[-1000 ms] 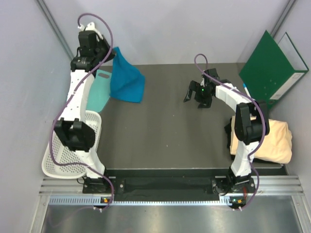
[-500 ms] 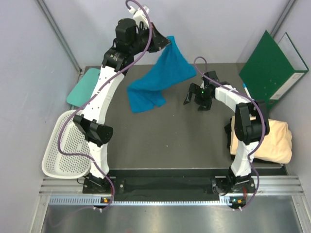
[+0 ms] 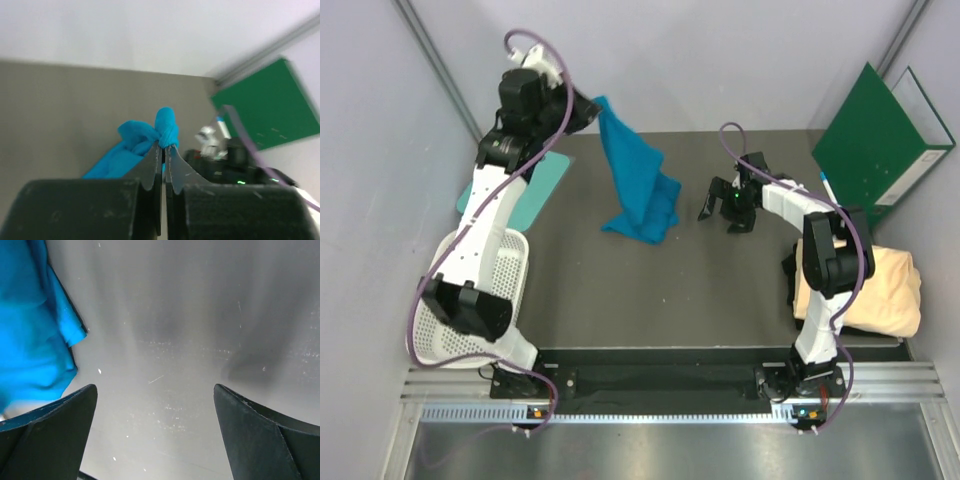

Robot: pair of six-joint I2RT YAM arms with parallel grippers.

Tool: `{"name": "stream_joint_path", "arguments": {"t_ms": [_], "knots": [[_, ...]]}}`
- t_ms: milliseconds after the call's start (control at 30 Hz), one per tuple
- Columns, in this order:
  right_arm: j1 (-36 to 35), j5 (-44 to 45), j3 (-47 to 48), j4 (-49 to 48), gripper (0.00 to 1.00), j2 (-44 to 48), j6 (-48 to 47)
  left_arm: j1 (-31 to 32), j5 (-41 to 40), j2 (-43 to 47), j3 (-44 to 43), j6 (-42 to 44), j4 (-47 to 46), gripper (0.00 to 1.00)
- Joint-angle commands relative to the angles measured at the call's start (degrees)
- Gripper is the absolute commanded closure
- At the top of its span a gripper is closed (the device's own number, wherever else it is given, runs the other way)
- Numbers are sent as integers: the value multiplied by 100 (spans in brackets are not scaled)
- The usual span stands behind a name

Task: Fold and stack the t-shirts
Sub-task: Flatten out the tshirt

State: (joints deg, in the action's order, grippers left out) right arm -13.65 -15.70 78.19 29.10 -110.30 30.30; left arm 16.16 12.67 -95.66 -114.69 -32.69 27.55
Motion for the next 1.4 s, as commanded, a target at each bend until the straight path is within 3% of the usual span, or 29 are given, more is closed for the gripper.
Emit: {"name": "stream_joint_path", "arguments": {"t_ms": [0, 100, 200, 300, 367, 433, 500, 600, 633, 733, 833, 1000, 1200, 1267, 1333, 1367], "knots": [[-15, -3, -102, -282, 0, 184, 54, -701, -623, 881, 1734, -307, 187, 100], [-50, -126, -94, -361, 0, 132, 63, -965, -1553, 1382, 2650, -439, 715, 100], [-225, -135, 178, -256, 0, 1, -77, -1185, -1986, 1813, 3380, -554, 857, 100], [-498, -65, 643, 24, 0, -254, -270, -1343, -2617, 1902, 3410, -485, 1059, 100], [-690, -64, 968, 87, 0, -395, -323, -1536, -2900, 1805, 3148, -467, 1392, 38], [-779, -82, 1162, 105, 0, -641, -315, -1755, -3042, 1648, 2919, -423, 1595, 1], [-894, -117, 1417, 87, 1, -886, -253, -1757, -2937, 1577, 2707, -195, 1613, 1], [-955, -178, 1698, -45, 0, -1255, -104, -1740, -1990, 1533, 2838, 69, 1000, 1], [-955, -187, 1769, -106, 3, -1344, -60, -1731, -1048, 1454, 2934, 113, 772, 1], [-955, -258, 2129, -116, 13, -1748, 63, -1635, 152, 912, 3163, 78, 260, 1], [-955, -241, 2524, -28, 24, -2100, 98, -1213, 831, -126, 2699, 393, 645, 1], [-946, -117, 2771, -185, 32, -2373, 256, -581, 843, -1619, 1618, 1141, 1375, 1], [-1025, -205, 3167, 16, 48, -2795, 362, -368, 501, -2430, 1090, 1151, 1736, 1], [-1069, -231, 3185, 17, 57, -2839, 380, -359, 290, -2545, 906, 1220, 2024, 11], [-1104, -257, 3176, 8, 72, -2848, 371, -359, 114, -2677, 756, 1299, 2166, 34], [-1105, -293, 3193, 16, 78, -2891, 362, -359, 61, -2695, 721, 1317, 2254, 76]]}}
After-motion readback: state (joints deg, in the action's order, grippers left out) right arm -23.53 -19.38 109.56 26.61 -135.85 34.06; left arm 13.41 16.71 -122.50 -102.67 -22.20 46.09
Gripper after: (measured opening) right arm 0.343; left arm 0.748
